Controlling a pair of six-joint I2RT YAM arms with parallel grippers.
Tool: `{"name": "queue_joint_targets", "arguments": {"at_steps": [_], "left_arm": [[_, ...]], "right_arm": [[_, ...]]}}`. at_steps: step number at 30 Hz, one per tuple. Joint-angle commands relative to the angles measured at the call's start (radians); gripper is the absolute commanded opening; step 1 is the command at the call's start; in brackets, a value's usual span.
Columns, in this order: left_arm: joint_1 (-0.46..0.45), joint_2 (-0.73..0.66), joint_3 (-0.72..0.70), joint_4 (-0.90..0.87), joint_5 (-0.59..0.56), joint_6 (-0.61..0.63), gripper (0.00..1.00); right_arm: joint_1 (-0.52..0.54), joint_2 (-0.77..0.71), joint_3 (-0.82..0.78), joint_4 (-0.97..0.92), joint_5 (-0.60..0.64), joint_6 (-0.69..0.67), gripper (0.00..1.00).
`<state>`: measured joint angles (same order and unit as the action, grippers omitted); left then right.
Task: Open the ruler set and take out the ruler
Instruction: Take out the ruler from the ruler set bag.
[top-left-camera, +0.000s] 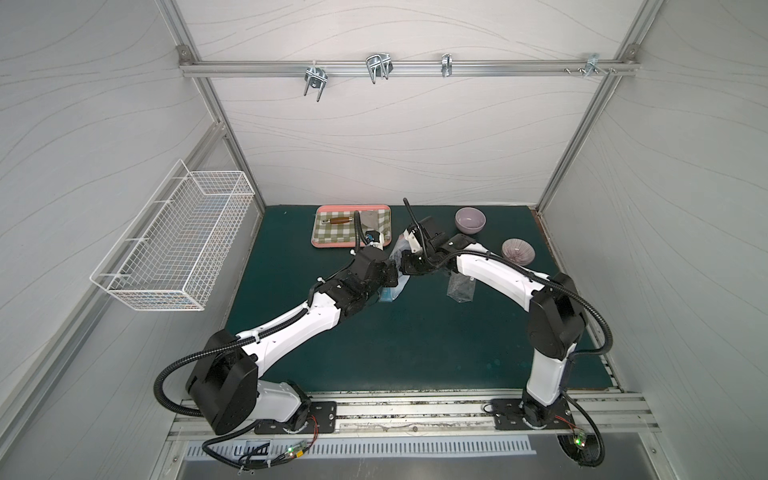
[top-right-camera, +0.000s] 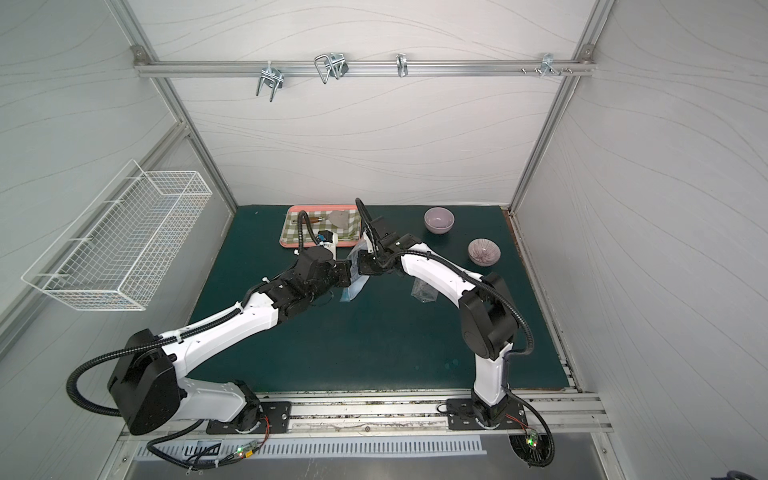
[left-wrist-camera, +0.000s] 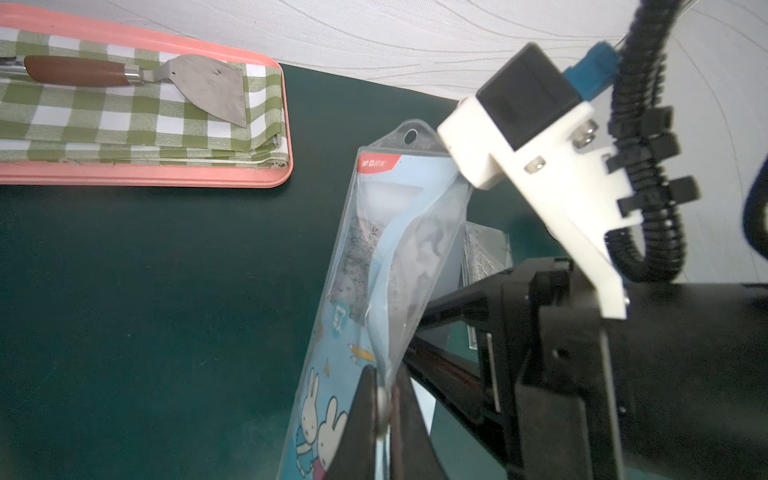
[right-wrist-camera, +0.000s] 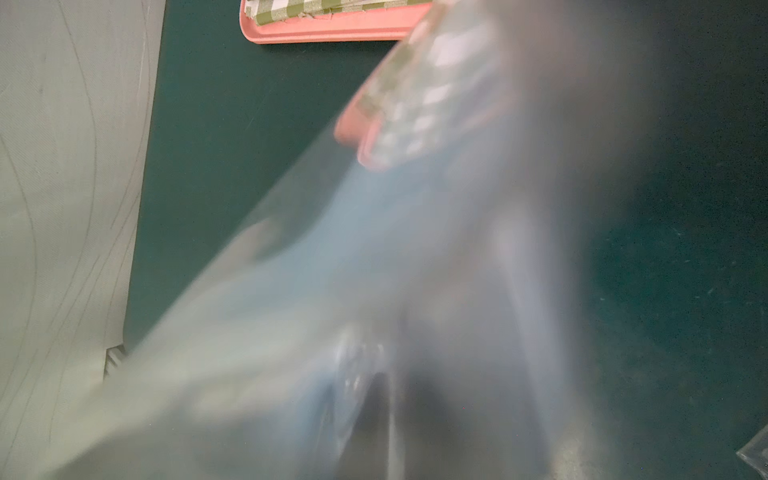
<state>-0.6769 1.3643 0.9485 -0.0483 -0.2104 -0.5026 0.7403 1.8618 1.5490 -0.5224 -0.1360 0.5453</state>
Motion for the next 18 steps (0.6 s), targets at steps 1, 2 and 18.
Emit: {"name": "queue_joint_targets", "arguments": {"at_steps": [1, 2, 18], "left_arm": [[-0.002, 0.010, 0.050, 0.064, -0.047, -0.042, 0.00], [-0.002, 0.012, 0.048, 0.065, -0.052, -0.050, 0.00], [-0.002, 0.122, 0.093, 0.059, -0.107, -0.137, 0.00]], "right_arm": [[-0.001, 0.008, -0.010, -0.002, 0.005, 0.013, 0.09], [-0.005, 0.008, -0.010, -0.001, 0.007, 0.014, 0.08], [-0.035, -0.032, 0.013, -0.019, 0.080, 0.002, 0.05]]}}
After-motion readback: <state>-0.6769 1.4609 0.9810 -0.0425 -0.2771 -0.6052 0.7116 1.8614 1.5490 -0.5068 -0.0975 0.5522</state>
